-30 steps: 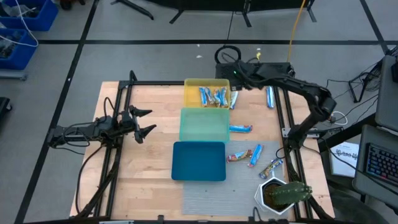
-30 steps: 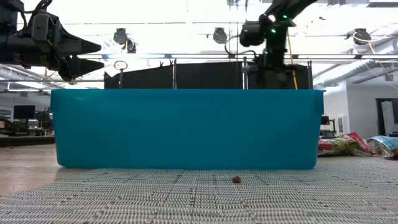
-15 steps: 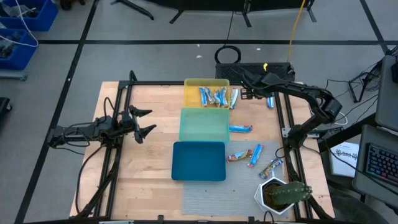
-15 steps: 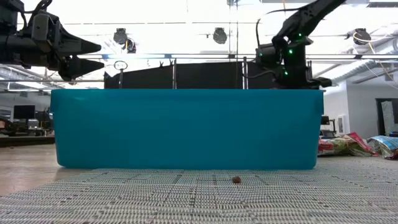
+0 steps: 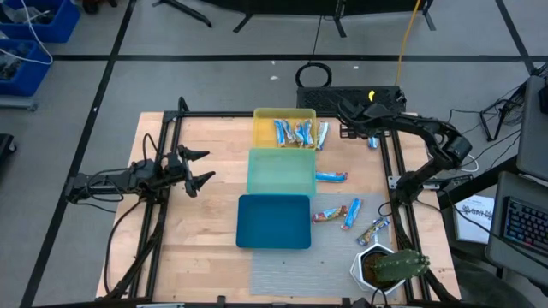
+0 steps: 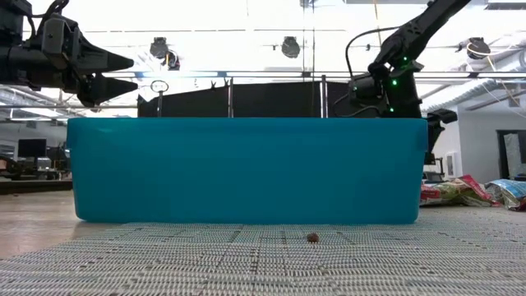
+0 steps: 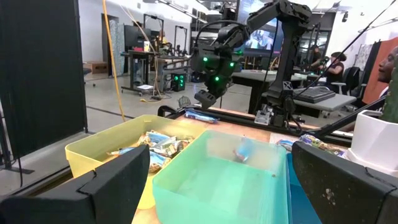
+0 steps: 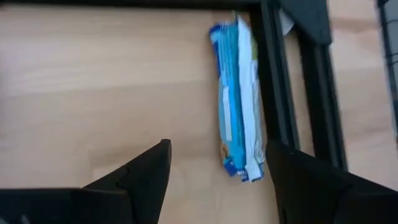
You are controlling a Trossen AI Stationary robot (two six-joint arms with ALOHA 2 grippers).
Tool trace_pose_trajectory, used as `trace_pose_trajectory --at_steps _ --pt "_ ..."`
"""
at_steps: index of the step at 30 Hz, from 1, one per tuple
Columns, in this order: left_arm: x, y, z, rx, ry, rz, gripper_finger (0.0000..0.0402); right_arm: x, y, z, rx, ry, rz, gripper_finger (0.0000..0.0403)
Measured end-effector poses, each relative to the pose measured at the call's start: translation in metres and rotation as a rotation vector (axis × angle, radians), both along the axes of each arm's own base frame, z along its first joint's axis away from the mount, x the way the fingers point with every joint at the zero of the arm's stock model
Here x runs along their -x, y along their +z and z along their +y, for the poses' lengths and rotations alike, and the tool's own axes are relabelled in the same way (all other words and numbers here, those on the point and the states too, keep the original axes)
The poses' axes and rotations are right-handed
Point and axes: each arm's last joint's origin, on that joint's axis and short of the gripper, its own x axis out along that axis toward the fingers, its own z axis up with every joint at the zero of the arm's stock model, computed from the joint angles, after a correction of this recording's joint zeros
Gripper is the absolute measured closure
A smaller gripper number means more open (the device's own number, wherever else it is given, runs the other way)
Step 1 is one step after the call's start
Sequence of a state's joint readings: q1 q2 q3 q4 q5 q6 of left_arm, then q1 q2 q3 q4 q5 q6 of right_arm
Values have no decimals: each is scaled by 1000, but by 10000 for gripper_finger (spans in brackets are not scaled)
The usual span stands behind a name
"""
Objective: Pick and place Granola Bars by type
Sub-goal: Put the blue granola bar into the green bin
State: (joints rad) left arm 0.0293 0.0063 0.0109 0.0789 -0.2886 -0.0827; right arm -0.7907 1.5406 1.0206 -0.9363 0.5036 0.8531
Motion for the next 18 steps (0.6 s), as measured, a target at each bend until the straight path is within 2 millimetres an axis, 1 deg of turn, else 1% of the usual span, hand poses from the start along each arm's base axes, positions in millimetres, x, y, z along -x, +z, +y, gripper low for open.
trace_pose_trajectory --at_steps 4,10,18 --pt "0 0 0 0 0 0 9 3 -8 2 -7 -1 -3 151" --pt "0 0 0 0 1 0 9 13 -21 5 -29 -42 14 151" --pt "0 0 0 0 0 0 9 23 -31 1 -22 -61 8 151"
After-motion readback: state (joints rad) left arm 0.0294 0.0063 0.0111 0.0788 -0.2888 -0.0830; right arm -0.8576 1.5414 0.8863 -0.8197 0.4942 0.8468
